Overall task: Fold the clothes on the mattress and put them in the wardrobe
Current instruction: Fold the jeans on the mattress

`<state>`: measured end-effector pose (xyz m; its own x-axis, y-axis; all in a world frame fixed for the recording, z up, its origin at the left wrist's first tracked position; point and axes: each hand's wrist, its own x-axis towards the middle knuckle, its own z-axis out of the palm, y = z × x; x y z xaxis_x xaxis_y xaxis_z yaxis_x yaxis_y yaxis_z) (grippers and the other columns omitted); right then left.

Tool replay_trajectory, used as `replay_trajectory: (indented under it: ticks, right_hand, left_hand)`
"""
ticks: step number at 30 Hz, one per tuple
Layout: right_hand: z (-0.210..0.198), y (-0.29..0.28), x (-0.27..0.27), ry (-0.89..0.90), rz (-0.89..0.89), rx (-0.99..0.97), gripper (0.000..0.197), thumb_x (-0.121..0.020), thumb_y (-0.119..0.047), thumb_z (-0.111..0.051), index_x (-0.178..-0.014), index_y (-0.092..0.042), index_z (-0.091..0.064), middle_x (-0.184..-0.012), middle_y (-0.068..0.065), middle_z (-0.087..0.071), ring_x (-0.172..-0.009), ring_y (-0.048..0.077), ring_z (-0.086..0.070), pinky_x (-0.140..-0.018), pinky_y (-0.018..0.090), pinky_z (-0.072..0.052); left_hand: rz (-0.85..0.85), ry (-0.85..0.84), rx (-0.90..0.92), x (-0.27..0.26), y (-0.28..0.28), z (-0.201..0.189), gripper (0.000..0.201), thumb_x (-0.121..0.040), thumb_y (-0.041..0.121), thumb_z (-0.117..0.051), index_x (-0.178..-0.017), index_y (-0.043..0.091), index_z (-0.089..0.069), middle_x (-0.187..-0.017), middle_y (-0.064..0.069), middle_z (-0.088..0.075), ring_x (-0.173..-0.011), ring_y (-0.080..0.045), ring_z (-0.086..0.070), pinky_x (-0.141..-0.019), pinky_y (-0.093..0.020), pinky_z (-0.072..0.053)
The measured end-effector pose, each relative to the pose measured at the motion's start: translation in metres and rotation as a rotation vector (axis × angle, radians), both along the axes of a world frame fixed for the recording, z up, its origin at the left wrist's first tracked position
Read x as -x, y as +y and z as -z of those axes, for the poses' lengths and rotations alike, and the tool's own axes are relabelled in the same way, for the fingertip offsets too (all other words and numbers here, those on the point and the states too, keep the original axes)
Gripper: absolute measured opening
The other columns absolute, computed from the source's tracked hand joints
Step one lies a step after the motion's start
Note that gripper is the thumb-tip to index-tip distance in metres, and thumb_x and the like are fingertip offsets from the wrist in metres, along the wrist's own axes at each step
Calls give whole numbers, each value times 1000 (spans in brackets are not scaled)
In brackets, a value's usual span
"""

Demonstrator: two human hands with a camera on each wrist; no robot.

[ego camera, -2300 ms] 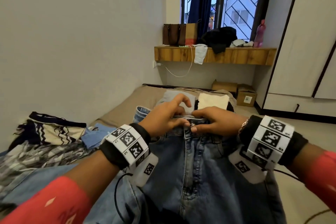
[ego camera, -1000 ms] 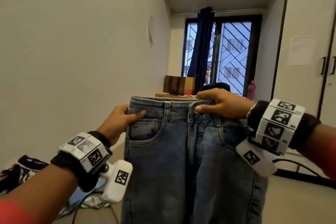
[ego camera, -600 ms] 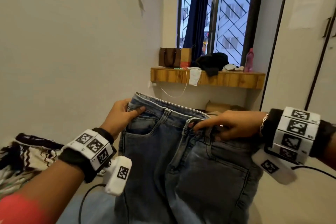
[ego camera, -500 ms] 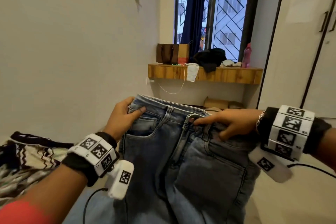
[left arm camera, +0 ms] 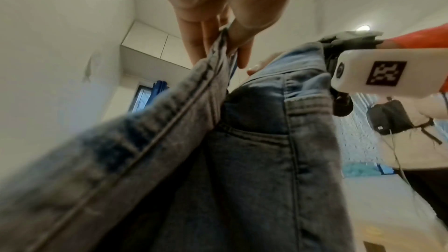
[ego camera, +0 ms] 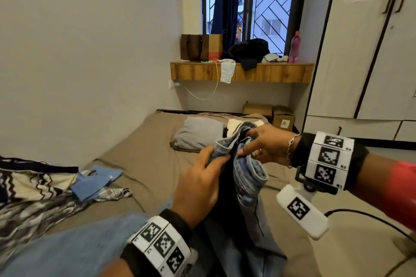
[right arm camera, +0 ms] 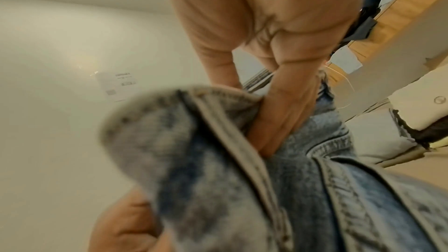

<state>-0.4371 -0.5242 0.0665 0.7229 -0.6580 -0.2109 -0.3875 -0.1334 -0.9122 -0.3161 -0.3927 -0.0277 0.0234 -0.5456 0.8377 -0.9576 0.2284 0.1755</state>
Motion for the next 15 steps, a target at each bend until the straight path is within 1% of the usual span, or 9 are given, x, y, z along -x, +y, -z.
replay_trajectory:
  ticks: [2, 4, 6, 8, 10, 11, 12, 14, 15]
  right_hand:
    - [2, 3, -1, -38, 14, -41, 25, -78, 14, -60, -100, 4, -54, -87, 17, -55, -47, 10, -53, -40, 20, -45]
    - [3, 6, -2, -62, 28, -85, 17, -80, 16, -56, -80, -1, -54, -79, 13, -57, -54, 14, -57, -40, 22, -48]
    - [5, 8, -3, -97, 57, -98, 23, -82, 16, -53, -71, -4, -54, -75, 11, -59, -66, 20, -58, -48, 26, -54]
    - [4, 12, -3, -155, 81, -144, 24, -83, 15, -51, -69, -4, -53, -75, 11, -61, -72, 23, -61, -55, 30, -55]
    - [-2, 15, 2, -182, 57, -213, 14, -85, 10, -52, -80, -2, -56, -84, 13, -64, -78, 26, -64, -58, 33, -57]
    - [-7, 18, 6, -163, 26, -212, 10, -86, 5, -54, -92, -3, -57, -94, 15, -65, -83, 27, -65, -60, 34, -57]
    - [-11, 15, 11, -113, -13, -132, 21, -87, -2, -57, -107, -9, -56, -106, 16, -63, -90, 28, -64, -63, 35, -58]
    - [-19, 7, 24, 45, -77, 306, 45, -85, -13, -62, -126, -25, -46, -123, 11, -54, -103, 22, -57, -73, 33, -56]
    - [-24, 7, 29, 86, -128, 581, 58, -83, -17, -66, -132, -31, -39, -132, 6, -47, -112, 16, -49, -86, 32, -52]
  left_hand:
    - [23, 85, -25, 11, 2, 0, 48, -89, 53, -44, -116, 16, -60, -122, 4, -49, -93, -11, -56, -75, -8, -38]
    - [12, 98, -58, 21, 1, 2, 73, -79, 73, -41, -120, 15, -59, -124, 3, -53, -105, -8, -51, -85, -10, -35]
    - [-49, 108, -79, 28, -2, 5, 77, -76, 76, -43, -119, 14, -60, -123, 0, -55, -106, -9, -49, -88, -16, -37]
    - [-82, 138, -47, 31, -8, 6, 57, -81, 58, -50, -113, 12, -63, -119, -2, -57, -101, -10, -50, -82, -21, -41]
    - [-40, 205, 17, 29, -10, 3, 37, -83, 33, -49, -108, 11, -65, -114, -2, -58, -94, -11, -54, -73, -19, -44]
    - [-6, 249, 55, 25, -10, 1, 33, -83, 27, -47, -105, 10, -66, -110, -3, -60, -90, -11, -55, -70, -16, -43]
    - [28, 297, 87, 18, -10, -3, 30, -85, 24, -47, -102, 9, -67, -107, -3, -60, -87, -11, -57, -70, -14, -42]
    - [81, 355, 128, 5, -8, -13, 28, -87, 23, -47, -98, 8, -68, -103, -5, -61, -87, -11, -58, -72, -10, -41]
    - [100, 357, 136, 0, -7, -17, 29, -87, 24, -47, -97, 7, -68, -102, -6, -61, -89, -10, -58, -75, -10, -41]
